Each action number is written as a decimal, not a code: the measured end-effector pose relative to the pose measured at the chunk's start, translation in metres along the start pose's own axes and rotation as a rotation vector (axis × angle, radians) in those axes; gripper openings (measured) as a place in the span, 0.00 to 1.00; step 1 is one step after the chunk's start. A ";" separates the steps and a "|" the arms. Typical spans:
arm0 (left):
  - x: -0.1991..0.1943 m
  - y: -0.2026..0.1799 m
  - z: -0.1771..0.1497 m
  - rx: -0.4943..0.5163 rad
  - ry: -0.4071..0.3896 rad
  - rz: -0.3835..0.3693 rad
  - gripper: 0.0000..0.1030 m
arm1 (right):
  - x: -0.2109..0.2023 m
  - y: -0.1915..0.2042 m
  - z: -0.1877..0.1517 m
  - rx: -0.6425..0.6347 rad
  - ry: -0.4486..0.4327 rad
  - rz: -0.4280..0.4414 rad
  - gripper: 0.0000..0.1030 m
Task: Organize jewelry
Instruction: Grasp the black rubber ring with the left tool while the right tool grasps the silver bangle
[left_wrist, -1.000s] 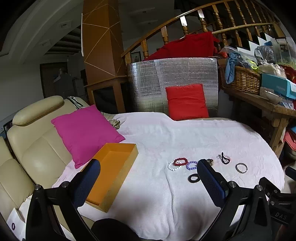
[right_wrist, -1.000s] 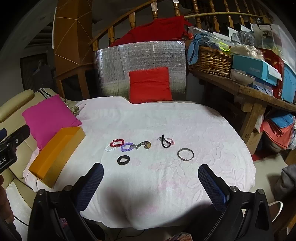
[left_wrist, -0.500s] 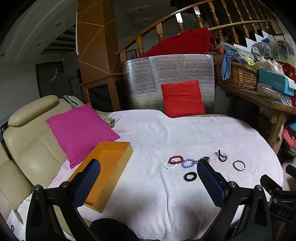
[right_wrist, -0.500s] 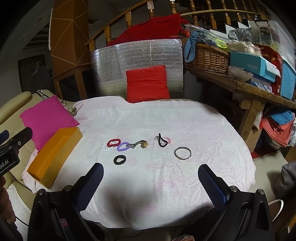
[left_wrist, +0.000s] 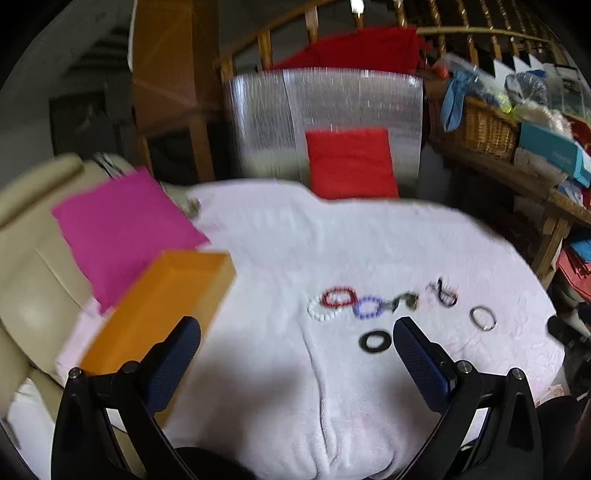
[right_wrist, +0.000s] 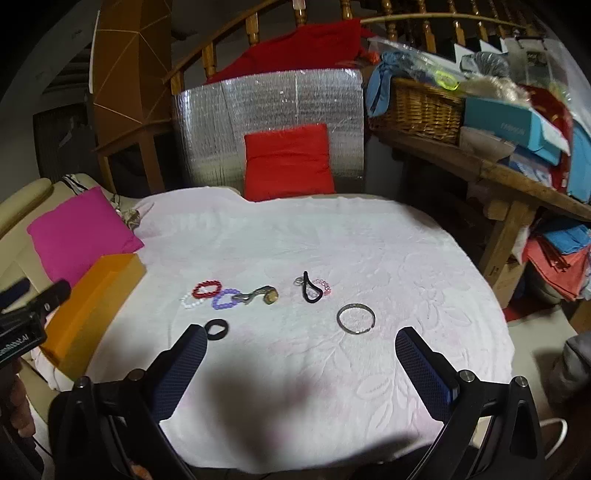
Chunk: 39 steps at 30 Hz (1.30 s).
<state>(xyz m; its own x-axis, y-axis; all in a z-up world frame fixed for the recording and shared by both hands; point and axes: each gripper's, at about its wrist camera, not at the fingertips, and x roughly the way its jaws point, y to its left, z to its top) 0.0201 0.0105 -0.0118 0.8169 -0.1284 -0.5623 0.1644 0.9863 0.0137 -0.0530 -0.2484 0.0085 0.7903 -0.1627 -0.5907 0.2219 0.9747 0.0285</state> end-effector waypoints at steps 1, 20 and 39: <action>0.015 0.002 -0.003 -0.003 0.026 -0.007 1.00 | 0.010 -0.006 0.001 0.009 0.014 0.014 1.00; 0.182 -0.033 -0.026 0.069 0.242 -0.189 1.00 | 0.210 -0.061 0.017 0.183 0.279 0.261 0.66; 0.198 -0.071 -0.054 0.149 0.336 -0.405 1.00 | 0.223 -0.093 -0.005 0.154 0.405 0.025 0.73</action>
<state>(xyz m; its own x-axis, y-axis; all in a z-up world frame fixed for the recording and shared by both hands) 0.1400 -0.0794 -0.1688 0.4548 -0.4306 -0.7796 0.5253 0.8366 -0.1557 0.0993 -0.3747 -0.1298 0.5151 -0.0361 -0.8564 0.3129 0.9381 0.1486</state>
